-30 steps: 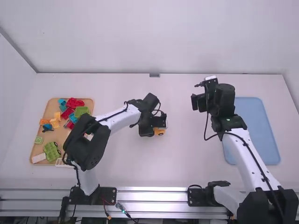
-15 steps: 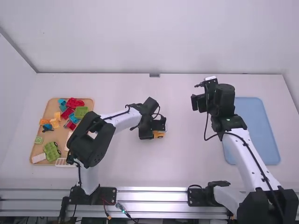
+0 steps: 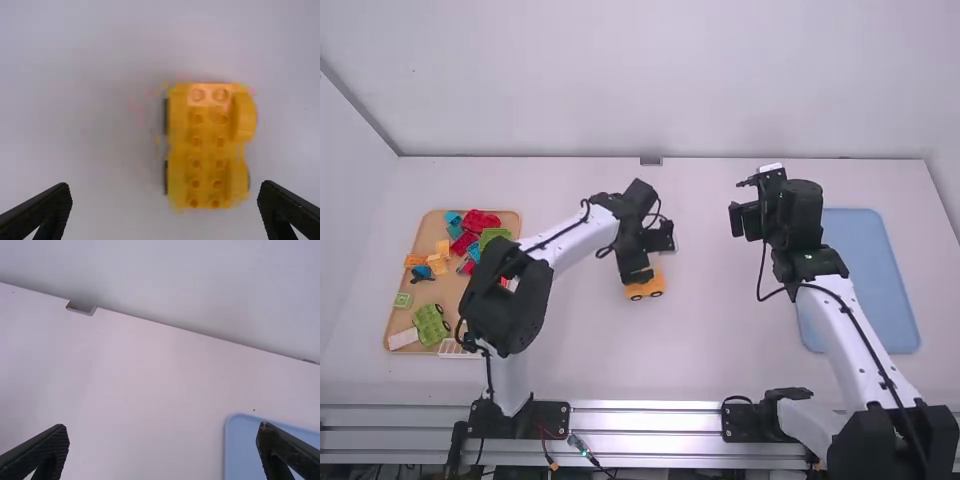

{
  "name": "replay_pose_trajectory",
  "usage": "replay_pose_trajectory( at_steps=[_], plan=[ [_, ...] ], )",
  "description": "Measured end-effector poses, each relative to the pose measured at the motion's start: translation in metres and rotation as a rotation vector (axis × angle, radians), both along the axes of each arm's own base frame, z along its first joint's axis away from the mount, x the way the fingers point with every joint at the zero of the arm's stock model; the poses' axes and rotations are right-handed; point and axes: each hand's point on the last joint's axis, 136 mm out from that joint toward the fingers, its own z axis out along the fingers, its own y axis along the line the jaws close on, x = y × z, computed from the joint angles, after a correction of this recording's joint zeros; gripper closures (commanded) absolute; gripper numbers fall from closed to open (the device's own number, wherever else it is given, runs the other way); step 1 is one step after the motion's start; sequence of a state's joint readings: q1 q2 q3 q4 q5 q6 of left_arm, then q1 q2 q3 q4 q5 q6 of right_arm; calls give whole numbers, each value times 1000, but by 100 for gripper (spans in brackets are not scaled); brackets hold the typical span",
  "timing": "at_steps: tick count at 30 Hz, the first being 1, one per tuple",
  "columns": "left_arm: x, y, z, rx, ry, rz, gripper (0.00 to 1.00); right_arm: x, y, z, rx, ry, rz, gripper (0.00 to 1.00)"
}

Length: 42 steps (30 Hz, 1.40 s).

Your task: Assemble lego blocks to make yellow taxi

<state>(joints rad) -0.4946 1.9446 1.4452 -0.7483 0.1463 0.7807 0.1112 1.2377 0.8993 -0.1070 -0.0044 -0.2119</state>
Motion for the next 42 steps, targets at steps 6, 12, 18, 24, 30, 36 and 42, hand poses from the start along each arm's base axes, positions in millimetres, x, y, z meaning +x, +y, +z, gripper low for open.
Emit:
replay_pose_trajectory(
  at_steps=[6, 12, 18, 24, 30, 36, 42],
  plan=[
    [59, 53, 55, -86, -41, 362, 1, 2, 0, 3, 1, -15, 1, 1],
    [101, 169, 75, -123, -69, 856, 1, 3, 0, 4, 3, -20, -3, 1],
    [91, 334, 75, -97, -105, 1466, 1, 3, 0, 4, 3, -20, -3, 1],
    [58, 422, 75, -75, -126, 1721, 1, 3, 0, 4, 2, -21, -2, 1],
    [33, 461, 63, -42, -95, 1807, 0, 3, 1, 4, 5, -21, 3, 1],
    [23, 484, 26, 4, -29, 1803, 3, 2, 6, 4, 10, -20, 20, 1],
    [25, 491, 9, 21, -19, 1772, 6, 0, 17, 4, 13, -19, 49, 1]
  ],
)
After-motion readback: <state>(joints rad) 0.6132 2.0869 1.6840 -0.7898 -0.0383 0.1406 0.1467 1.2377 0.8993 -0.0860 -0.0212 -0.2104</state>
